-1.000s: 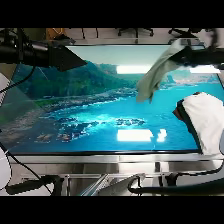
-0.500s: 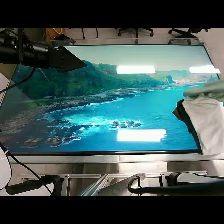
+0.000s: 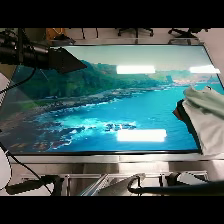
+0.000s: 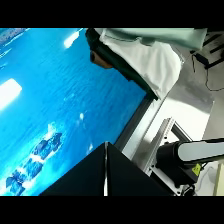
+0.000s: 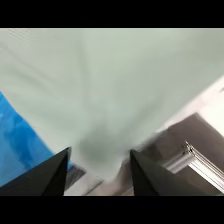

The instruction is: Fold the shirts.

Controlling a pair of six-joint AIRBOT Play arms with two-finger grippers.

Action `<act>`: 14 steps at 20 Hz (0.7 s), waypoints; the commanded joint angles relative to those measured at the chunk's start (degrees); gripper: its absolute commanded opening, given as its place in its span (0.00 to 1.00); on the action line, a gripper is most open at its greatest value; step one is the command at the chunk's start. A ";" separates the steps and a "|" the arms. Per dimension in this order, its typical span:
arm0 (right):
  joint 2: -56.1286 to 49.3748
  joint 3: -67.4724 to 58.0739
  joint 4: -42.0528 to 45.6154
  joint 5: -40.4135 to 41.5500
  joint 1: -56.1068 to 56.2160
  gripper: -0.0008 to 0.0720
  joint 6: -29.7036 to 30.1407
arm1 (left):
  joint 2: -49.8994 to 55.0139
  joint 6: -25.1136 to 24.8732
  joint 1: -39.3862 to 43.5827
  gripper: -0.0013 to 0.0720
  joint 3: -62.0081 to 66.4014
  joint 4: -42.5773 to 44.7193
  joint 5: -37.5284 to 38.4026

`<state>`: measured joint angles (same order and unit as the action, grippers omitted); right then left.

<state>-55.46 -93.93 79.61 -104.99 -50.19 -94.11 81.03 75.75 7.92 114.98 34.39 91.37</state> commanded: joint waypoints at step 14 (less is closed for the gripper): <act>-0.52 12.39 -16.17 21.14 27.98 0.03 2.45 | -4.00 -6.47 0.00 0.04 -17.49 0.70 -6.82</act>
<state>-56.45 -84.95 65.04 -90.30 -32.84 -93.36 79.35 71.85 7.94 107.13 34.89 87.46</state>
